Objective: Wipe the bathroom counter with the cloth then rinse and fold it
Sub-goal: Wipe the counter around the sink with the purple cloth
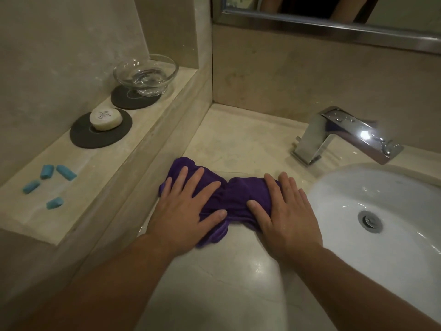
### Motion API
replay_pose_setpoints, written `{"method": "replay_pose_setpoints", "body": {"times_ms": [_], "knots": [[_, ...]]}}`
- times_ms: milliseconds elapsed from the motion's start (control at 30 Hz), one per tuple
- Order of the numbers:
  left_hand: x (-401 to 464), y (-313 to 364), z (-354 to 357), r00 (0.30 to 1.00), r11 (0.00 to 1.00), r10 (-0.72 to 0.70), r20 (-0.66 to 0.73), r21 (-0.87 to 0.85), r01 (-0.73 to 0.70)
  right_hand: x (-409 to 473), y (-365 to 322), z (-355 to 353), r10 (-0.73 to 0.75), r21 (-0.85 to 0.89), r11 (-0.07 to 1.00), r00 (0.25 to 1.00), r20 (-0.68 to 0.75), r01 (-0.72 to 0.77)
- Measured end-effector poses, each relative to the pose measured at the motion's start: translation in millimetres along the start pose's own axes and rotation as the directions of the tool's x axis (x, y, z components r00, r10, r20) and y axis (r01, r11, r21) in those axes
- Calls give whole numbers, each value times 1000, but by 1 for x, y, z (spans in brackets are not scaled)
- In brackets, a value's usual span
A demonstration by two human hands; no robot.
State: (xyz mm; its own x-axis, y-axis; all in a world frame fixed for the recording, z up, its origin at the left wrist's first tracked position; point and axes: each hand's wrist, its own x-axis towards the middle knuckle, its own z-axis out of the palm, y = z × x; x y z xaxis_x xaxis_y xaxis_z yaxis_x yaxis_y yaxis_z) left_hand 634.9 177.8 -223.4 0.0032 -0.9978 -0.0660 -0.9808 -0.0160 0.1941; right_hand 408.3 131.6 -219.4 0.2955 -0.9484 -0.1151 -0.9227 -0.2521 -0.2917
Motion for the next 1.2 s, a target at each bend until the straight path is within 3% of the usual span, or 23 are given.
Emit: {"method": "replay_pose_setpoints", "body": {"times_ms": [567,1200], "knots": [[61,4,-9,999,1000,-8,33,27,8,73,12,-13,-101,-3,995,995,20,101],[123,10,-14,999,999,-45,22,-27,46,132,8,-23,-85,41,996,996,6,85]]}}
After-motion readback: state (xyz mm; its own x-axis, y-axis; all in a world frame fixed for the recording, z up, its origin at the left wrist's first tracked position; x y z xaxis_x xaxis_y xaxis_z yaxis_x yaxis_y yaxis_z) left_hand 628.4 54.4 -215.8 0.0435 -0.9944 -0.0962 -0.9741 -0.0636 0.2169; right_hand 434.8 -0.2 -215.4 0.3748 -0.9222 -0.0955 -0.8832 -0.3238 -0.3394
